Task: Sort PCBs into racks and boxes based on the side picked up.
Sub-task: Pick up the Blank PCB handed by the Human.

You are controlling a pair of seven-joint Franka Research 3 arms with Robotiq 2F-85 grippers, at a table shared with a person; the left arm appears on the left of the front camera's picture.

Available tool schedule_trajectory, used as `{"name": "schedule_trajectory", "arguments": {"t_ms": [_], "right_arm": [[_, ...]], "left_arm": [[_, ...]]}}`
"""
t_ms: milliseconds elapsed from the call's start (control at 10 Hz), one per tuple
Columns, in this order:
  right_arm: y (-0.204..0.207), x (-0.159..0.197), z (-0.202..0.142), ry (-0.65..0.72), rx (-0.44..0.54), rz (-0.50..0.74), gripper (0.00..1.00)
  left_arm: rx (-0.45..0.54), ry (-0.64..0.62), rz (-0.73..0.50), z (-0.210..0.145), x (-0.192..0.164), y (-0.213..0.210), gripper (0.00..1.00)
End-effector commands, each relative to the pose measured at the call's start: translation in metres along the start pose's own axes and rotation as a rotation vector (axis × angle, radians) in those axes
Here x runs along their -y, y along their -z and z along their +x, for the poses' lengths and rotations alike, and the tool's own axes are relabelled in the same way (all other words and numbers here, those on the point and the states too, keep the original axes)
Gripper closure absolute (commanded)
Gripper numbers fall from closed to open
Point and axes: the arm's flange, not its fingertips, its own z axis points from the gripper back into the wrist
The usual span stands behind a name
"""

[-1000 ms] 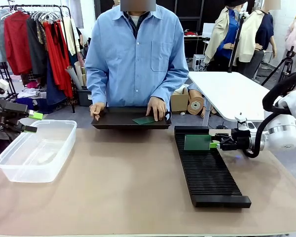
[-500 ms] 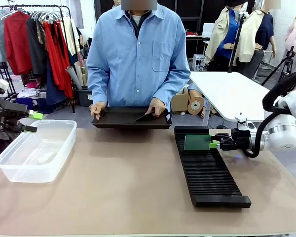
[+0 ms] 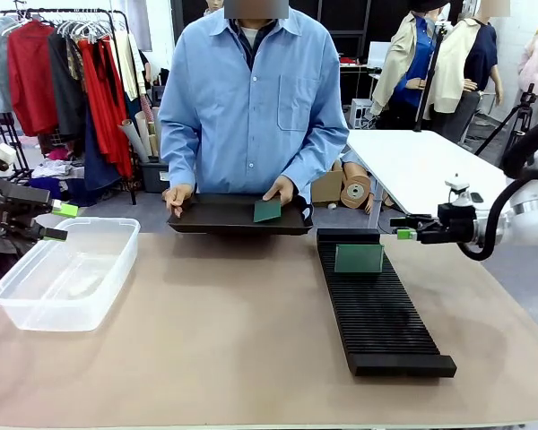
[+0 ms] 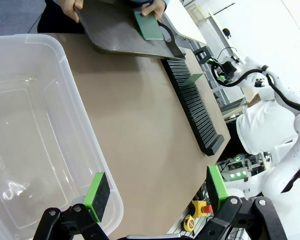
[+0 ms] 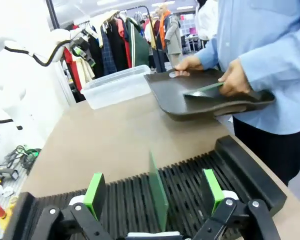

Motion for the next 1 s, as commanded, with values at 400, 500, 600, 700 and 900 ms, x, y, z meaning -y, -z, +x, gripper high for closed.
{"name": "schedule_trajectory", "arguments": {"t_ms": [400,500,600,700,900], "right_arm": [[0.008,-0.114,0.046,0.421,-0.032,0.152,0.00],[0.014,-0.116,0.054,0.505,-0.043,0.133,0.00],[0.022,-0.116,0.061,0.587,-0.037,0.080,0.00],[0.031,-0.113,0.067,0.672,-0.012,0.093,0.00],[0.039,-0.114,0.072,0.757,-0.021,0.061,0.00]], "left_arm": [[0.002,0.005,0.009,-0.001,0.001,-0.001,0.00],[0.002,0.005,0.009,-0.001,0.001,-0.001,0.00],[0.002,0.005,0.009,-0.001,0.001,-0.001,0.00],[0.002,0.005,0.009,-0.001,0.001,-0.001,0.00],[0.002,0.005,0.009,-0.001,0.001,-0.001,0.00]]}}
